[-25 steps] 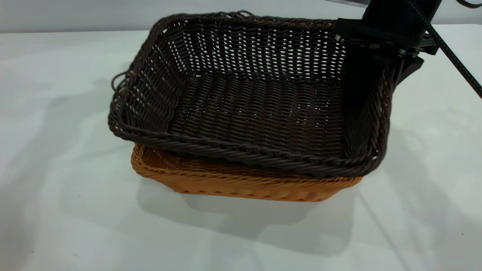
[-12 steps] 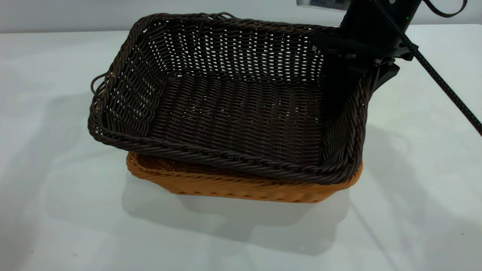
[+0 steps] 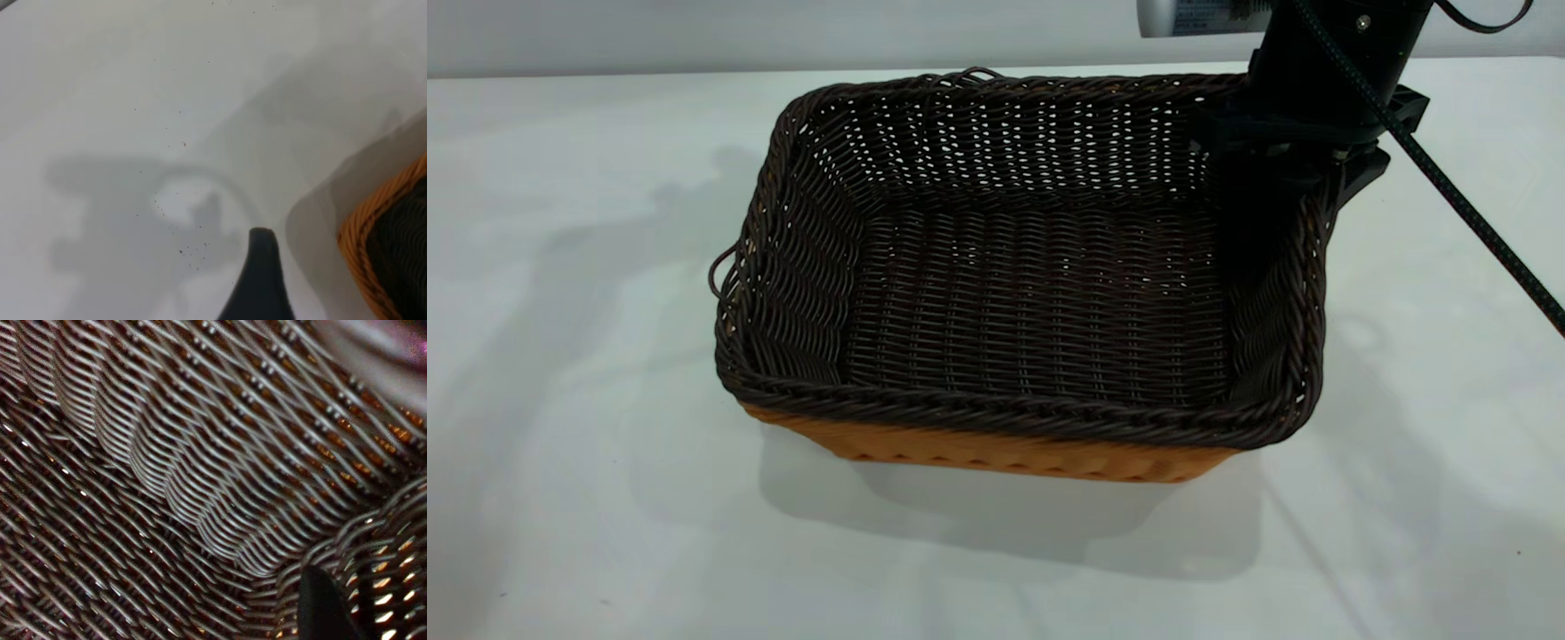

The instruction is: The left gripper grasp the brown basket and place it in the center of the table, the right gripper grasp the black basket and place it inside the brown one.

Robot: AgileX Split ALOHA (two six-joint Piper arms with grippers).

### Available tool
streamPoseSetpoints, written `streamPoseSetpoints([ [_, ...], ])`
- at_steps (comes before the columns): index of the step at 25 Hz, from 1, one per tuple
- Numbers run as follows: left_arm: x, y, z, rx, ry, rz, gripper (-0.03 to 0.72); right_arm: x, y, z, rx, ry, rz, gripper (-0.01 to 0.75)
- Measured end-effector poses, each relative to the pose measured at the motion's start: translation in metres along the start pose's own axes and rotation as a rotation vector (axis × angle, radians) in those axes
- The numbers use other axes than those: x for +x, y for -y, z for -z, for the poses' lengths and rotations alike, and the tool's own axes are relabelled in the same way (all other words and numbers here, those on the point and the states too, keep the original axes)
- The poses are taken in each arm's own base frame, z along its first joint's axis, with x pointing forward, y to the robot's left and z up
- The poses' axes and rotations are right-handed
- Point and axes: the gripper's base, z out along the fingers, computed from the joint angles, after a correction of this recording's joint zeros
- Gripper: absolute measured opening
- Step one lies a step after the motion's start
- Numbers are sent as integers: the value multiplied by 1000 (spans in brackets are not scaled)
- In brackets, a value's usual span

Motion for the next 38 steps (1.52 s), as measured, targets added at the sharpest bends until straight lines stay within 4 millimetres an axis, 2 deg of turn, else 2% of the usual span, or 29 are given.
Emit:
streamPoseSetpoints([
  [5, 0, 0, 0, 1, -1, 0, 547, -2, -1, -1, -15, 15, -12, 246],
  [8, 0, 0, 0, 2, -2, 0, 547, -2, -3, -2, -37, 23, -23, 278],
  [16, 0, 0, 0, 2, -2, -2, 547, -5, -1, 2, -6, 62, -17, 586],
  [20, -3, 2, 8, -13, 19, -10, 547, -3, 3, 22, 111, 89, 11, 653],
  [24, -16, 12, 45, -70, 111, -43, 547, 2, 2, 72, 266, 190, 33, 655],
  [25, -16, 12, 45, -70, 111, -43, 547, 6, -1, 89, 296, 231, 33, 655],
  [26, -21, 20, 70, -104, 161, -67, 547, 10, -4, 107, 327, 275, 39, 655],
  [29, -26, 35, 112, -170, 226, -115, 547, 28, -19, 161, 378, 423, 41, 655],
  [31, -26, 44, 136, -211, 257, -129, 547, 45, -31, 196, 392, 524, 49, 652],
  [34, -22, 61, 174, -250, 294, -92, 547, 83, -52, 247, 397, 669, 56, 638],
  [37, -10, 78, 208, -299, 280, -47, 547, 123, -72, 280, 356, 769, 54, 630],
  [38, -5, 83, 219, -312, 272, -32, 547, 134, -77, 284, 332, 787, 54, 626],
])
